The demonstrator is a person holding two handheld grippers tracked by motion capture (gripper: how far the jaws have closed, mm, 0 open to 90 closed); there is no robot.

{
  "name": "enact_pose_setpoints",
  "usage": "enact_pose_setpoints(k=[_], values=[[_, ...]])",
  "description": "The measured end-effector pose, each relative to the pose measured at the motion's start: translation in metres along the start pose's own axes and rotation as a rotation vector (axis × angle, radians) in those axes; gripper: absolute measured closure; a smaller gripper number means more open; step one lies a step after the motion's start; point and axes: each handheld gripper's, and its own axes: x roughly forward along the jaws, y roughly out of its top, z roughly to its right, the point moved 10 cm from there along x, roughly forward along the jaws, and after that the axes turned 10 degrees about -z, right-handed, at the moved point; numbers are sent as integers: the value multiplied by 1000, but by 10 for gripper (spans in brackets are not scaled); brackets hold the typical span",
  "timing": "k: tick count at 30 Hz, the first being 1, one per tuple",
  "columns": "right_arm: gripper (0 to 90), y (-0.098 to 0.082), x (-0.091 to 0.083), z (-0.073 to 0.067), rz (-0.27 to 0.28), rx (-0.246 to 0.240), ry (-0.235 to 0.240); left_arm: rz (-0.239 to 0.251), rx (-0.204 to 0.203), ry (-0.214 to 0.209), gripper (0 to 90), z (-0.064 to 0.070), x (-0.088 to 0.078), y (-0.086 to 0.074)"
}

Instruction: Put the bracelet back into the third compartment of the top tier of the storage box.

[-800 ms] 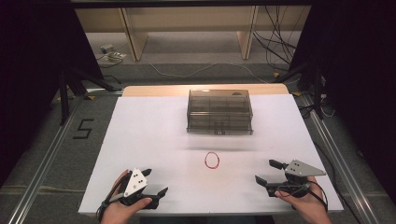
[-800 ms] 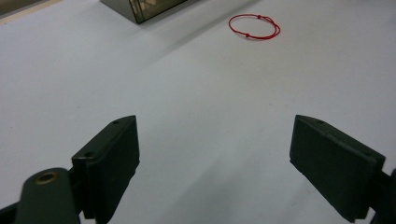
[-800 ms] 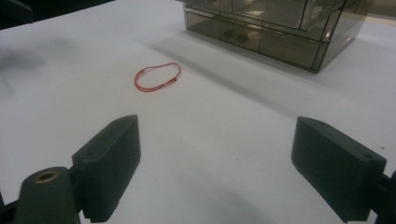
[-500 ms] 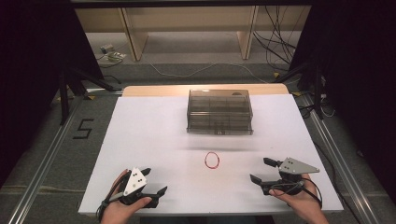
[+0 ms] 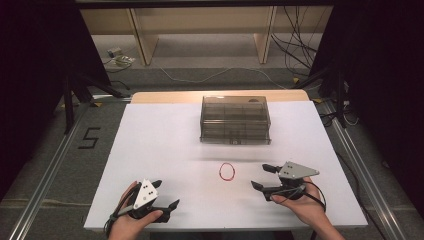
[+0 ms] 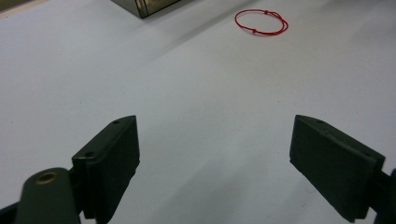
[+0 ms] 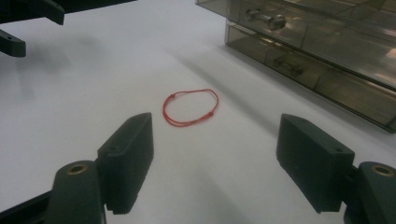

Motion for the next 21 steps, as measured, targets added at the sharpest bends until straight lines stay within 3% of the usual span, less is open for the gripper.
enact_pose_setpoints(k=[14, 21], values=[[405, 14, 40, -16, -72, -60, 61, 1, 4, -1, 159, 0, 1, 0], [456, 26, 71, -29, -121, -86, 75, 7, 2, 1, 158, -1, 1, 0]])
